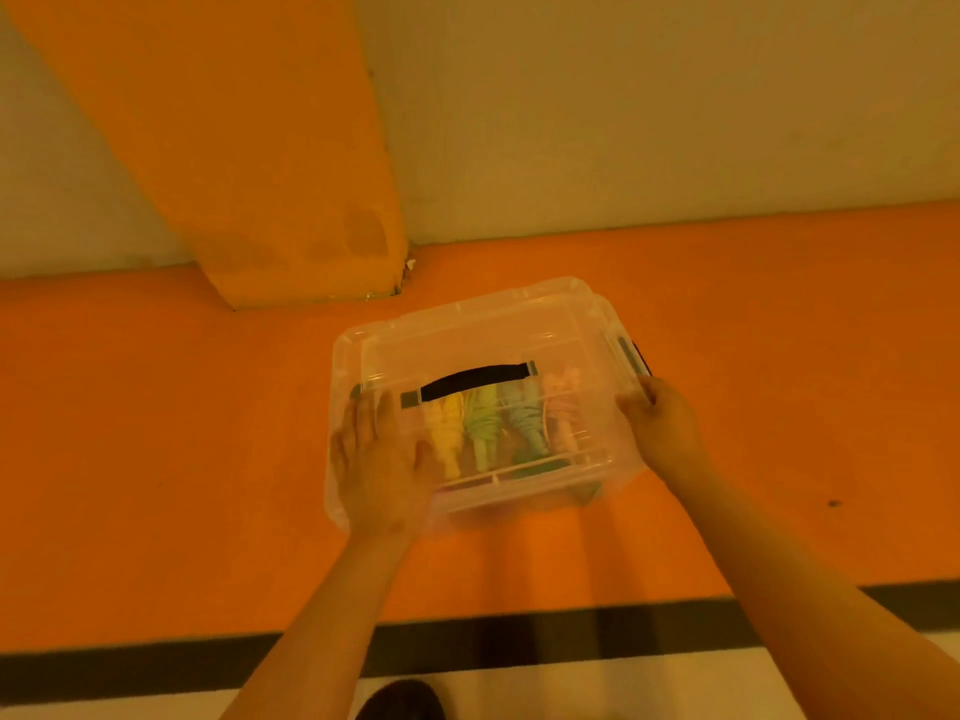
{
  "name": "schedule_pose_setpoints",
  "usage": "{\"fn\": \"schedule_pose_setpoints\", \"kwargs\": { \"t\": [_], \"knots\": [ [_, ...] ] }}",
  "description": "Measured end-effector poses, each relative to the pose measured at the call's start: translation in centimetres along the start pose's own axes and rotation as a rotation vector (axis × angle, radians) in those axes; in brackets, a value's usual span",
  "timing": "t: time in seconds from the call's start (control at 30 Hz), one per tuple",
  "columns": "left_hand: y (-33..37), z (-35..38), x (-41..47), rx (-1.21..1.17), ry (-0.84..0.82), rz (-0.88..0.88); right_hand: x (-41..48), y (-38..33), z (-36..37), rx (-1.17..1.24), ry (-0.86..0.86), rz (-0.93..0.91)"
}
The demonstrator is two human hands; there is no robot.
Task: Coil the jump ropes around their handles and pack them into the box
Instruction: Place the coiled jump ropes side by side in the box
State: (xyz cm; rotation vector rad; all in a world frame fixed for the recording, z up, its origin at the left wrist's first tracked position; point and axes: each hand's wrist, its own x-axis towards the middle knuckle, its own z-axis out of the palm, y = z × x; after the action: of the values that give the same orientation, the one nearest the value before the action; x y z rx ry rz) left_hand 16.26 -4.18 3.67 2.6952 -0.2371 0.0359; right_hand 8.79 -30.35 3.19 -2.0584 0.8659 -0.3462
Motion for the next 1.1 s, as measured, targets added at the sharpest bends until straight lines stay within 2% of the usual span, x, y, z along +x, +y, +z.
{"fn": "schedule_pose_setpoints", "kwargs": {
  "t": [0.1, 0.17, 0.27, 0.47, 0.6, 0.7, 0.77, 0.8, 0.87, 0.97, 1.1],
  "knots": [
    [-3.1, -0.6, 0.5, -0.056, 0.019, -0.348, 0.8, 1.3, -0.4, -0.315, 0.053, -0.067],
    [-4.4, 0.0, 0.7, -0.174, -0.043, -0.464, 1.4, 2.3, -0.5, -0.447, 0.068, -0.077],
    [-4.5, 1.3, 0.6, -0.362, -0.112, -0.424, 1.7, 3.2, -0.5, -0.416, 0.061, -0.048],
    [-3.6, 3.1, 1.3, -0.425, -0.023, -0.372, 1.9, 4.0, -0.1, -0.351, 0.047, 0.002],
    [-3.7, 3.5, 3.0, -0.551, -0.060, -0.464, 2.1, 4.3, 0.6, -0.269, 0.051, 0.048],
    [-3.5, 3.1, 3.7, -0.601, -0.128, -0.593, 1.3, 3.6, 1.0, -0.161, 0.068, 0.173],
    [-3.6, 2.8, 4.0, -0.626, -0.158, -0.672, 0.7, 3.6, 1.1, -0.191, 0.115, 0.246],
    [-3.9, 2.8, 4.3, -0.626, -0.166, -0.689, 0.5, 3.6, 1.1, -0.220, 0.116, 0.292],
    [-3.9, 2.5, 4.7, -0.597, -0.179, -0.704, 0.5, 3.2, 1.0, -0.133, 0.060, 0.405],
    [-3.8, 2.5, 5.0, -0.502, -0.091, -0.635, 0.7, 3.1, 1.1, -0.024, 0.018, 0.432],
    [-4.2, 3.1, 4.7, -0.399, 0.023, -0.480, 0.5, 3.6, 1.4, -0.031, 0.129, 0.348]
  ]
}}
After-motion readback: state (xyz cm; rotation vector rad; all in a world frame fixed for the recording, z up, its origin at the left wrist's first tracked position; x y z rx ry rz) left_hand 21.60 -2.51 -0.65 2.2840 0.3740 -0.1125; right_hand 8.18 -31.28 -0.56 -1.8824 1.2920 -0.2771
